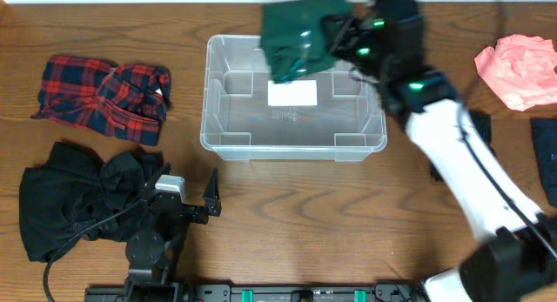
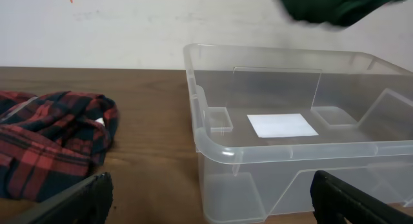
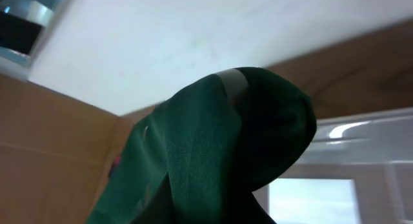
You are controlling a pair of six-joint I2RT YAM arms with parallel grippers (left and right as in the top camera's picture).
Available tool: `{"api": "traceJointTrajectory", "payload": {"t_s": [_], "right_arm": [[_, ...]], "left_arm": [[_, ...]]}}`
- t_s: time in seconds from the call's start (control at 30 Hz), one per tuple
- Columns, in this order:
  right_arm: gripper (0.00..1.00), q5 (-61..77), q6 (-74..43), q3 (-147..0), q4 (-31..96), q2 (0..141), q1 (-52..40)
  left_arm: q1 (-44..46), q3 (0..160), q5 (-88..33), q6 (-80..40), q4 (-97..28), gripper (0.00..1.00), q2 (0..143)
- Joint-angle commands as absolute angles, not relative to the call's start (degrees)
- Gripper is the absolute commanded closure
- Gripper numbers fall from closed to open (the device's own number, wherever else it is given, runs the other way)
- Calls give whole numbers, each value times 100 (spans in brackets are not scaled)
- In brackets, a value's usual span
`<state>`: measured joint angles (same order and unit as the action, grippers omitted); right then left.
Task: Pack container
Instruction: 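Carry the green cloth left and lower it into the container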
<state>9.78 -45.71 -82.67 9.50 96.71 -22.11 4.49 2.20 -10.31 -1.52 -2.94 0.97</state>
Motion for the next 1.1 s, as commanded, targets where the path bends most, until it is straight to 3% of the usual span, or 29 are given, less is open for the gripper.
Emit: {"api": "traceJointTrajectory", "payload": {"t_s": [0.0,0.3,0.83,0.87,0.9,0.97,1.0,1.07], "right_arm": [[99,624,-5094,-8329,666,10141,-2471],[99,615,-5297,-8329,-353,11306,-2875],[99,187,-5354,-8329,-965,12178,-3013],[87,187,-5352,-8329,-965,12191,-3013],[62,189,-5293,-8329,-958,12191,-3013],[27,191,-5085,-8329,-963,12191,-3022],[14,193,-5004,-8329,-963,12189,-3033],[3,290,-4901,-8329,-961,12189,-3041]], "left_arm": [[419,60,-1048,-178,-375,2,102],[419,60,-1048,-178,-375,2,102],[419,60,-1048,-178,-375,2,102],[419,60,-1050,-178,-375,2,102],[419,60,-1050,-178,-375,2,102],[419,60,-1050,-178,-375,2,102],[419,60,-1050,-178,-375,2,102],[419,60,-1050,-178,-375,2,102]]}}
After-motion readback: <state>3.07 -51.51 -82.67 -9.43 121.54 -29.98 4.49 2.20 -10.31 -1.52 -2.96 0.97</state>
